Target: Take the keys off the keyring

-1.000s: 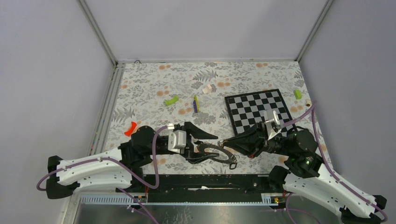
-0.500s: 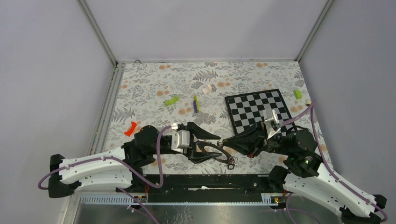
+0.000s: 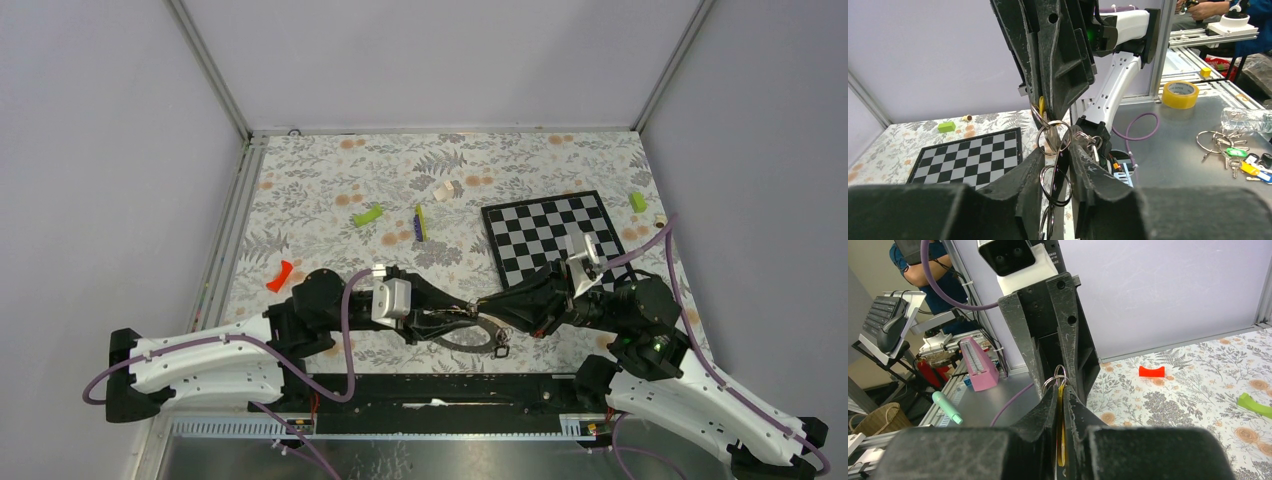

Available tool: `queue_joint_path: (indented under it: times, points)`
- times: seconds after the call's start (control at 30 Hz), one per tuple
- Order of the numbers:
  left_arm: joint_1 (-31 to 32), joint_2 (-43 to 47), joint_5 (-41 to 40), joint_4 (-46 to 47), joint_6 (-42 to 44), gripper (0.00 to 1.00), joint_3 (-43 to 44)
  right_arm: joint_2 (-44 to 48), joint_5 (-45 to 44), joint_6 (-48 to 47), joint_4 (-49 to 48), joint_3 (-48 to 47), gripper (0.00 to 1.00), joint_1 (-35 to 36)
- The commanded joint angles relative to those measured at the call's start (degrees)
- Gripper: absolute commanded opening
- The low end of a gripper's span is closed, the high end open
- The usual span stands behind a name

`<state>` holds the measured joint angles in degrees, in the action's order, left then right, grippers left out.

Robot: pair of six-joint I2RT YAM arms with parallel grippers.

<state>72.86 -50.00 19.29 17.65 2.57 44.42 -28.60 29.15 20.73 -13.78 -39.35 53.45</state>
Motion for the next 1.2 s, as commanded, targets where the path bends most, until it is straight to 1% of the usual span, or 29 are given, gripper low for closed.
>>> queue_joint_path:
  times: [0.0,0.13,0.3,0.47,0.7,0.77,0.93,0.97,1.0,1.07,1.17]
  points:
    - [0.26,0.26,0.63,4.1,-0.14,0.22,0.31,0.55,-0.06,0.23,-4.26,-1.4,0.0,-0.19]
    - [0.26,0.25,1.03,3.94,-0.37,0.07,0.31,1.24,-0.47,-1.48,-2.84,-1.83,0.0,-0.19]
    - [0.27,0.41,1.89,1.83,-0.55,0.01,0.86,2.74,-1.3,-6.72,0.25,-2.82,0.0,-0.19]
    - [0.26,0.62,2.48,-0.25,-0.52,0.0,1.44,2.38,-1.1,-11.58,4.99,-5.15,0.0,-0.19]
    - [0.26,-0.37,4.8,-5.32,-0.21,0.0,4.31,2.46,3.71,-20.19,8.02,-5.98,0.0,-0.19]
    - [0.26,-0.64,5.04,-6.81,-0.24,0.0,4.97,2.53,5.28,-23.87,8.63,-6.2,0.0,-0.19]
    - [0.26,-0.98,5.2,-7.78,-1.22,0.0,5.0,1.69,8.81,-30.12,11.65,-7.75,0.0,-0.19]
    - [0.26,-0.98,5.06,-7.8,-1.5,0.01,4.91,1.54,9.62,-31.63,11.96,-8.06,0.0,-0.19]
    - [0.26,-0.97,4.88,-7.79,-1.7,0.05,4.84,1.53,10.35,-32.76,12.13,-8.1,0.0,-0.19]
    - [0.29,-0.9,4.47,-7.78,-1.99,0.19,4.8,1.73,11.48,-34.87,12.22,-8.11,0.0,-0.19]
    - [0.26,-0.27,3.89,-7.6,-2.32,0.37,4.58,1.92,13.17,-37.75,12.68,-8.2,0.0,-0.19]
